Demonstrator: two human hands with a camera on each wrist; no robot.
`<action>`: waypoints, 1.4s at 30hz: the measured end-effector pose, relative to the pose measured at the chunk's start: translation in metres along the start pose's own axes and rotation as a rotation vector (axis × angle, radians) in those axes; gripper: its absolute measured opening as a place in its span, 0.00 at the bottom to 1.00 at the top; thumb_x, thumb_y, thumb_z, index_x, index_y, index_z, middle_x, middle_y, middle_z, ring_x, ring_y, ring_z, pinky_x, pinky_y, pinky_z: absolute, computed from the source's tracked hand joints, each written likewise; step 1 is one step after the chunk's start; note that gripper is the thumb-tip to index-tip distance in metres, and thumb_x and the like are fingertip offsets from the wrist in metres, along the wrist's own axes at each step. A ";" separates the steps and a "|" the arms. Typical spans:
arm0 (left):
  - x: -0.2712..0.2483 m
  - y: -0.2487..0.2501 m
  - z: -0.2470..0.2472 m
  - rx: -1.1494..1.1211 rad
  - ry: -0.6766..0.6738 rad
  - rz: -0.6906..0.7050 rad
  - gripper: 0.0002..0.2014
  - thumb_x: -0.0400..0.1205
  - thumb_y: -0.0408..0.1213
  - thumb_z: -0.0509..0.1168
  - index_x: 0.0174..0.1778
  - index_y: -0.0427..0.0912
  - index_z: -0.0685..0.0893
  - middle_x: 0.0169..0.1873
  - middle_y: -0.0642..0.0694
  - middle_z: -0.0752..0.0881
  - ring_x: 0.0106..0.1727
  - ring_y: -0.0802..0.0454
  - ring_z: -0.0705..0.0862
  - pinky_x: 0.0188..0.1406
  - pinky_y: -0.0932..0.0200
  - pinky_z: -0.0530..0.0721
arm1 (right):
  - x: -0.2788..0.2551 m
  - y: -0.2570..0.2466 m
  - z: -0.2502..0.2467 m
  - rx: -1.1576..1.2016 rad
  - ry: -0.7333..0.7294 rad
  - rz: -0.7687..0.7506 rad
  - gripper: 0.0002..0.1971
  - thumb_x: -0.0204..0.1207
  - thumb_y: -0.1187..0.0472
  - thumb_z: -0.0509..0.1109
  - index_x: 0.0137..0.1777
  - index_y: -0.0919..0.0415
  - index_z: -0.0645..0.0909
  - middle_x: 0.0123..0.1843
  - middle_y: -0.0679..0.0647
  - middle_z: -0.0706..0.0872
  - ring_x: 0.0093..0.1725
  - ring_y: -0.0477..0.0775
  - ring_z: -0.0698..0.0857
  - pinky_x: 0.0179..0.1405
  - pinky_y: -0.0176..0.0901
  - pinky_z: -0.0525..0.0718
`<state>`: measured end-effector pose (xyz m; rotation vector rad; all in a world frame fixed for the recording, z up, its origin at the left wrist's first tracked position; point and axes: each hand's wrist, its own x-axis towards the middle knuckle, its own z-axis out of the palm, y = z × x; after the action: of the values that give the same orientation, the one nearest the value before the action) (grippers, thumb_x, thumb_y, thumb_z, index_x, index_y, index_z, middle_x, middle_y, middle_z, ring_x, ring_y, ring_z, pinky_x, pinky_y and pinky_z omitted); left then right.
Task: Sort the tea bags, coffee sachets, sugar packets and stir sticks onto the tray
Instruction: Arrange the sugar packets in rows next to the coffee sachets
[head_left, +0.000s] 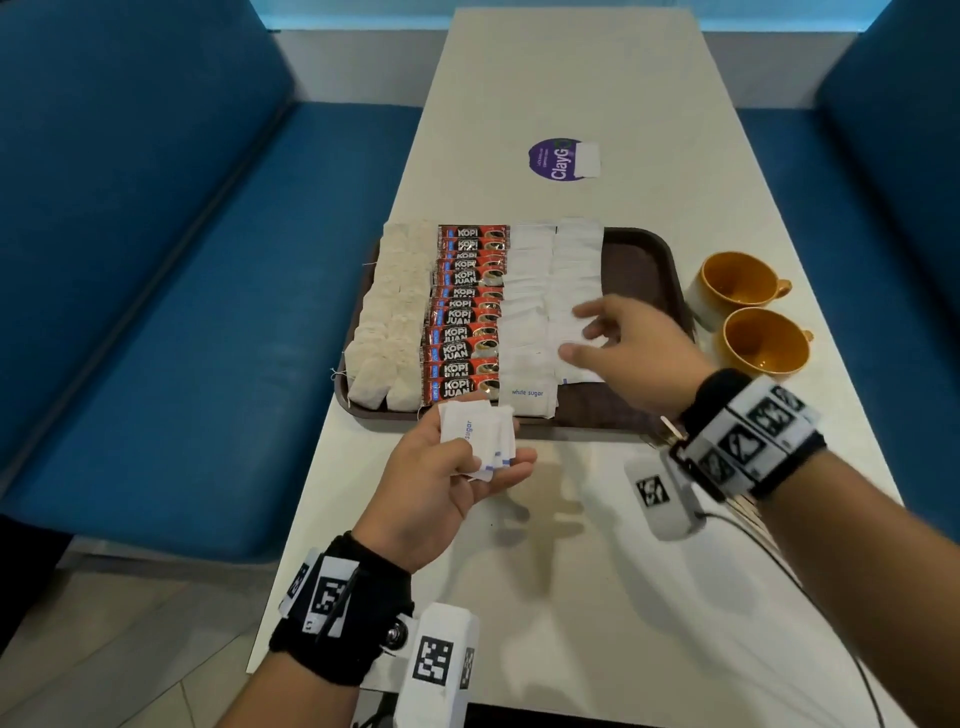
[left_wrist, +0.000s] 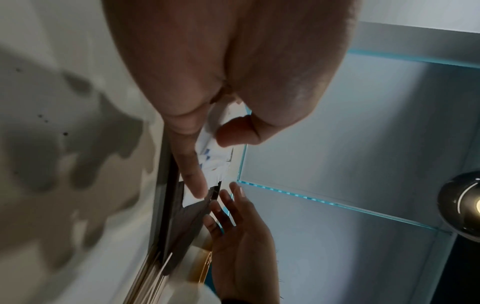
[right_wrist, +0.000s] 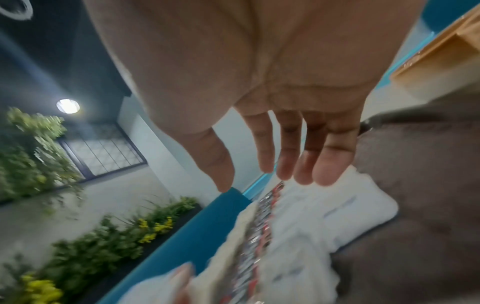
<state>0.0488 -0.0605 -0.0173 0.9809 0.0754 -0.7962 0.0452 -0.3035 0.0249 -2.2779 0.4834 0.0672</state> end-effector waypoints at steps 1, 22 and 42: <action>-0.001 0.000 0.002 0.013 -0.017 0.008 0.30 0.77 0.12 0.51 0.75 0.32 0.75 0.70 0.22 0.80 0.60 0.17 0.86 0.51 0.42 0.92 | -0.014 -0.003 0.004 0.048 -0.040 -0.031 0.22 0.77 0.45 0.78 0.70 0.48 0.82 0.58 0.45 0.85 0.48 0.43 0.87 0.48 0.39 0.82; -0.025 -0.004 0.033 0.344 -0.028 -0.008 0.18 0.81 0.33 0.74 0.67 0.46 0.88 0.51 0.39 0.91 0.37 0.37 0.88 0.33 0.51 0.89 | -0.096 -0.002 0.017 0.425 -0.125 -0.222 0.26 0.75 0.64 0.81 0.69 0.42 0.82 0.42 0.47 0.89 0.41 0.53 0.90 0.39 0.42 0.91; -0.016 -0.002 0.027 0.079 0.006 0.003 0.13 0.88 0.29 0.62 0.68 0.37 0.82 0.59 0.32 0.90 0.47 0.32 0.91 0.39 0.50 0.92 | -0.090 0.008 0.014 0.750 0.021 0.021 0.08 0.75 0.78 0.77 0.50 0.72 0.83 0.47 0.67 0.91 0.41 0.67 0.93 0.36 0.52 0.92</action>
<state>0.0285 -0.0723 0.0032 1.0580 0.0474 -0.7985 -0.0396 -0.2693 0.0281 -1.5391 0.4470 -0.1129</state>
